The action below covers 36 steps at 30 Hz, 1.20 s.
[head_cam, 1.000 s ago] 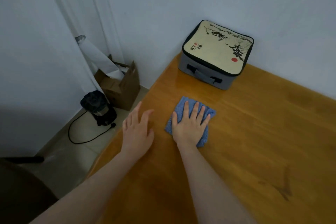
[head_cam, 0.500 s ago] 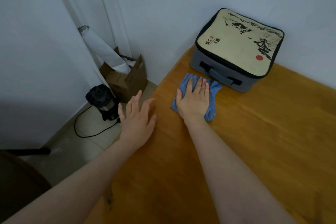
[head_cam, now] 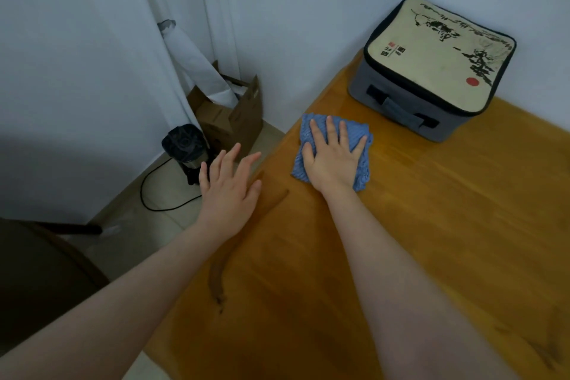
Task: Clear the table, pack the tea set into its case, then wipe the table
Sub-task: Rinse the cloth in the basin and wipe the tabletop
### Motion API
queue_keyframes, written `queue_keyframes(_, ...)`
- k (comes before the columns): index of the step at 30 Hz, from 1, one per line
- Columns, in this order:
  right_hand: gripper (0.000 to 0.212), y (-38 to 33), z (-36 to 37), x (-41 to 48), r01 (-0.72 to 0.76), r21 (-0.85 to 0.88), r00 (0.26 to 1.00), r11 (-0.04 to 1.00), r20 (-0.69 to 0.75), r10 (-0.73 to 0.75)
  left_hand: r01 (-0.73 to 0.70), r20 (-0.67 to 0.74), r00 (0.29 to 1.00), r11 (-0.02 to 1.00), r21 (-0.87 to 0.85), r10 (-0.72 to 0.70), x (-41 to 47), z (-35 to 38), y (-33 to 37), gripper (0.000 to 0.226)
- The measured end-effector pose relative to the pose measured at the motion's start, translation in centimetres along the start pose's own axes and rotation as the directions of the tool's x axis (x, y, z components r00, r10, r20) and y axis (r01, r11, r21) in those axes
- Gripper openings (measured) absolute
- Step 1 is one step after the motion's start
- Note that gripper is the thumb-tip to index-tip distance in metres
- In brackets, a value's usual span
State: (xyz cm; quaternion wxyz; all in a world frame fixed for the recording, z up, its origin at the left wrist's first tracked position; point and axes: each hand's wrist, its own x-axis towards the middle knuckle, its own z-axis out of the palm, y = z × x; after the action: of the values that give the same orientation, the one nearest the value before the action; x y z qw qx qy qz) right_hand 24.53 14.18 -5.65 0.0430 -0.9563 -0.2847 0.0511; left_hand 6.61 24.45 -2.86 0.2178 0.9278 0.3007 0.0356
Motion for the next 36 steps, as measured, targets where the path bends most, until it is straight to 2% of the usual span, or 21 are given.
queue_keyframes(11, 0.052, -7.9, 1.4, -9.3, 0.147, 0.060, 0.989, 0.987, -0.015, -0.146, 0.155, 0.002, 0.988, 0.980, -0.124, -0.156, -4.9, -1.5, -3.8, 0.046)
queue_keyframes(17, 0.055, -11.2, 2.1, -15.0, 0.164, 0.076, 0.986, 0.984, 0.002, -0.164, 0.140, -0.007, 0.990, 0.979, -0.148, -0.143, -8.8, -3.5, -6.4, 0.047)
queue_keyframes(21, 0.062, -13.5, 2.4, -19.4, 0.163, 0.093, 0.987, 0.982, -0.009, -0.163, 0.136, 0.036, 0.991, 0.978, -0.159, -0.132, -11.7, -4.8, -7.6, 0.048)
queue_keyframes(27, 0.061, -16.0, 3.1, -24.6, 0.146, 0.097, 0.989, 0.985, 0.014, -0.148, 0.105, 0.079, 0.993, 0.983, -0.153, -0.093, -15.6, -6.8, -8.9, 0.048)
queue_keyframes(36, 0.061, -16.8, 3.8, -30.2, 0.138, 0.069, 0.990, 0.988, 0.028, -0.140, 0.071, 0.120, 0.991, 0.993, -0.093, -0.059, -20.1, -9.0, -10.1, 0.050)
